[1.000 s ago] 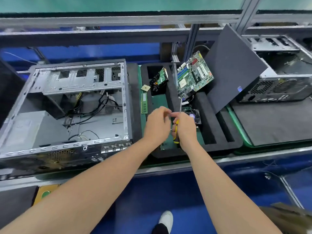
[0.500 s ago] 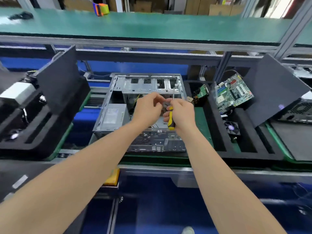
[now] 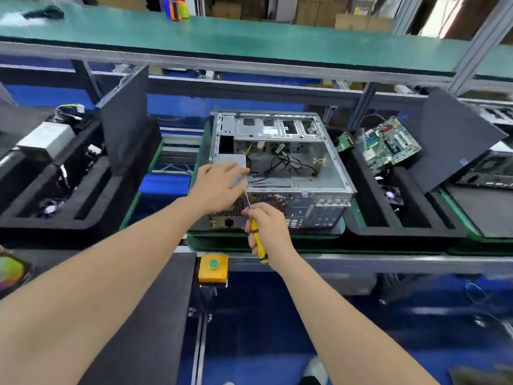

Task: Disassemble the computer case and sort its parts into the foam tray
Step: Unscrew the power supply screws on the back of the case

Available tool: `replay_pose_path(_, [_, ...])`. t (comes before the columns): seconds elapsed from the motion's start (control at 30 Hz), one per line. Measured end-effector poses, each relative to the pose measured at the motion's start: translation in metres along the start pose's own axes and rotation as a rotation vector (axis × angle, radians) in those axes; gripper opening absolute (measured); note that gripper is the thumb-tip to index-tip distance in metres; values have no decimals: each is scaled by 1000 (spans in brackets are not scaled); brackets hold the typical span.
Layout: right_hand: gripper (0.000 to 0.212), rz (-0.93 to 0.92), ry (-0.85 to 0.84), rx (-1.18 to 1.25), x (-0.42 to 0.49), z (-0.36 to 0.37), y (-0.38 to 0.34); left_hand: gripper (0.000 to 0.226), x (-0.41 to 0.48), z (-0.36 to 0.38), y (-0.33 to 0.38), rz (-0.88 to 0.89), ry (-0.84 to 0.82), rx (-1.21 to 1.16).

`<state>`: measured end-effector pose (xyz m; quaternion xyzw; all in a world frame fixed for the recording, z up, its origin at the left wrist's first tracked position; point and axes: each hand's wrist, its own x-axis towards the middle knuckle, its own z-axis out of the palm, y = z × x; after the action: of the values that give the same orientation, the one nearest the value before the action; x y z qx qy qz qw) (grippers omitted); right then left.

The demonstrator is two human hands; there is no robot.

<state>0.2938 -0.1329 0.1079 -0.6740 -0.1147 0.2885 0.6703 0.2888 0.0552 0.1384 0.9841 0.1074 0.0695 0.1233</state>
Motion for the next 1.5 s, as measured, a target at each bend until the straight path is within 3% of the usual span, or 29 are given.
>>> replay_pose_path(0.17, [20,108,54,31,-7,-6,46,68,-9,-2,-12,144,-38,88])
replay_pose_path(0.27, [23,265,100,-22,-8,-3,68,78,-24,10,-13,183,149,59])
replay_pose_path(0.33, [22,383,122,-29,-5,1,76,83,-44,28,-10,-22,390,-107])
replay_pose_path(0.43, [22,505,140,-41,2,6,80,70,-72,61,4,-526,629,-431])
replay_pose_path(0.47, [22,513,145,-40,4,6,83,55,-78,73,8,-631,580,-572])
replay_pose_path(0.53, [22,498,155,-35,6,8,87,30,-84,89,17,-760,271,-896])
replay_pose_path(0.6, [23,477,160,-32,8,8,92,25,-82,100,23,-873,-39,-1137])
replay_pose_path(0.67, [24,453,146,-29,10,9,99,25,-76,104,27,-931,-175,-1326])
replay_pose_path(0.73, [26,426,142,-40,12,8,104,24,-69,106,31,-935,-193,-1467])
replay_pose_path(0.97, [30,332,111,-96,16,3,110,25,-70,122,28,-843,-166,-1551])
replay_pose_path(1.5, [27,310,86,-60,15,1,105,21,-61,119,30,-972,-128,-1518])
